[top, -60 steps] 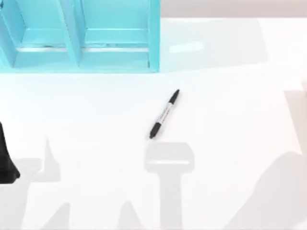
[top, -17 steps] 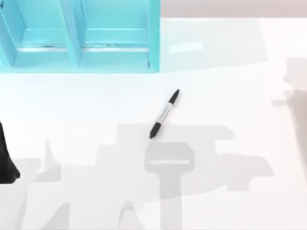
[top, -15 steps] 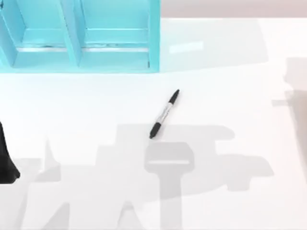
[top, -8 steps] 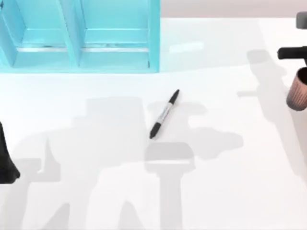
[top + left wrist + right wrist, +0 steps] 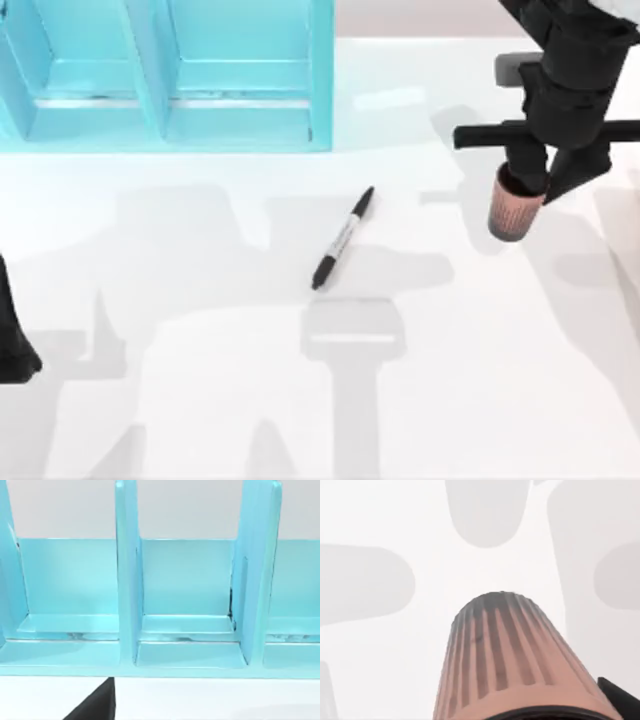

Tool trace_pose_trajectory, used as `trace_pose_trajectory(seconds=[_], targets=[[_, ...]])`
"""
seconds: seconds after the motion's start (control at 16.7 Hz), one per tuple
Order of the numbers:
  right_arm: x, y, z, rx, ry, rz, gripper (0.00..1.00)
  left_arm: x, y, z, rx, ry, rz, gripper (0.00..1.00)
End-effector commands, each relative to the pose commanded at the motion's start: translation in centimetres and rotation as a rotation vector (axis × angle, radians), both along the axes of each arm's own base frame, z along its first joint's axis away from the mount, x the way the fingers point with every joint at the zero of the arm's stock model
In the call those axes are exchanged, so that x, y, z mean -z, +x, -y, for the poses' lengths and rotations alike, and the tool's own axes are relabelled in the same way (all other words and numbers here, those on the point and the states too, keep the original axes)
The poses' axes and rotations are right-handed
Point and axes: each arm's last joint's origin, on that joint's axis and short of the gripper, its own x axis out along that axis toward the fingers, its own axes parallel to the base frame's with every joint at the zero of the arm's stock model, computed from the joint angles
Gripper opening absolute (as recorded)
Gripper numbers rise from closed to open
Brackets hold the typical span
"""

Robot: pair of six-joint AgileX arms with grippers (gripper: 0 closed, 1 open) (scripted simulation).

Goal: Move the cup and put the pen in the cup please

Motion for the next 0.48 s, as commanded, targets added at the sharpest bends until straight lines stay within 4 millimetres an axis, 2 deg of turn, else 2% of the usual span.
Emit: trace_pose_trajectory(seconds=[0.18, 0.48], targets=[[0.6, 0.0, 0.1, 0.005, 0.001, -0.01, 0.0, 0.0, 0.0, 0.0, 0.0, 0.0, 0.0, 1.0], [4.2, 0.0, -0.3, 0.0, 0.002, 0.003, 0.0, 0.0, 0.0, 0.0, 0.0, 0.0, 0.0, 1.0]])
